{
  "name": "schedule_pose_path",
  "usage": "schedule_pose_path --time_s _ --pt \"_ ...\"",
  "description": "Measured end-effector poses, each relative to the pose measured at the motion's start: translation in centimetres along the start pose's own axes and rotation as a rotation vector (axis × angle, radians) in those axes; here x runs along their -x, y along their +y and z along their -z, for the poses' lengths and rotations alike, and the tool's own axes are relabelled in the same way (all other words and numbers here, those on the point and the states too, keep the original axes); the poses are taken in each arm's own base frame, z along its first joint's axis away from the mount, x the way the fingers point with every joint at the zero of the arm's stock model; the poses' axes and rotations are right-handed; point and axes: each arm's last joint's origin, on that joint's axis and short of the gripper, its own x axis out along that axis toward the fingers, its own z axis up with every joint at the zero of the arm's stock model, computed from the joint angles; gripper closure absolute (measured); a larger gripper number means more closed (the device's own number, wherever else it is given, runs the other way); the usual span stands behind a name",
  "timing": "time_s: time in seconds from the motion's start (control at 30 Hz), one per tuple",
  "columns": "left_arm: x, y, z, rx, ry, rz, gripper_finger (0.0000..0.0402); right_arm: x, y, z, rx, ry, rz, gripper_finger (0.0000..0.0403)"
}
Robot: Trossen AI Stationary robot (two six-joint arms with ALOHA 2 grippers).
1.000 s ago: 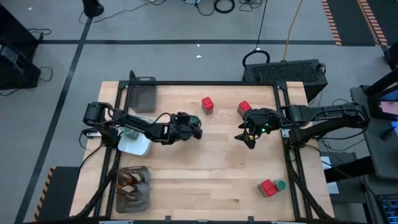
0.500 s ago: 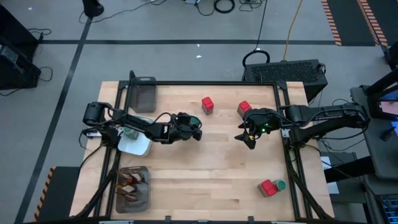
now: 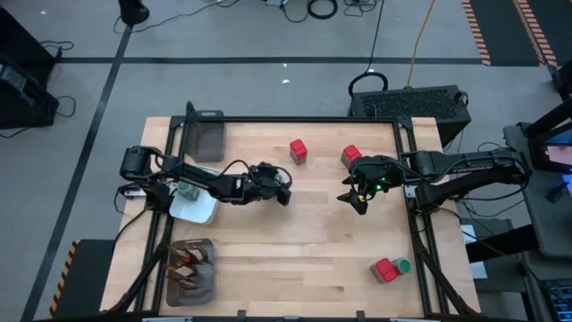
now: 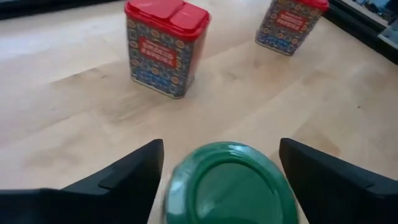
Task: Sort spices by type
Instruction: Put the green seasoning bottle into the white bin
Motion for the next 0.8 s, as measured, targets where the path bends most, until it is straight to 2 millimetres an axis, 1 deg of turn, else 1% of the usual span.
schedule_pose_path --time_s 0.1,0.23,0.37,0.57,0.67,0.8 --pt "0.1 0.1 -0.4 0.007 -0.003 0.005 0.0071 0.0 0.0 0.0 0.0 0.0 0.0 0.0115" --pt "0.4 0.3 -1.8 0.013 -0.04 0.009 0.007 0.0 0.0 0.0 0.0 0.001 0.0 0.0115" --pt "1.3 0.0 -3.7 -0.075 -0.081 0.046 0.007 0.0 0.0 0.0 0.0 0.001 0.0 0.0115" --pt "3.4 -0.3 -6.1 -0.293 -0.092 0.067 0.007 0.0 0.0 0.0 -0.009 0.003 0.0 0.0115" --pt "4.3 -0.2 -7.3 -0.381 0.005 0.101 0.007 0.0 0.0 0.0 -0.009 0.004 0.001 0.0115" --pt "4.6 0.5 -9.3 -0.377 0.205 0.132 0.007 0.0 0.0 0.0 0.001 0.005 0.001 0.0115"
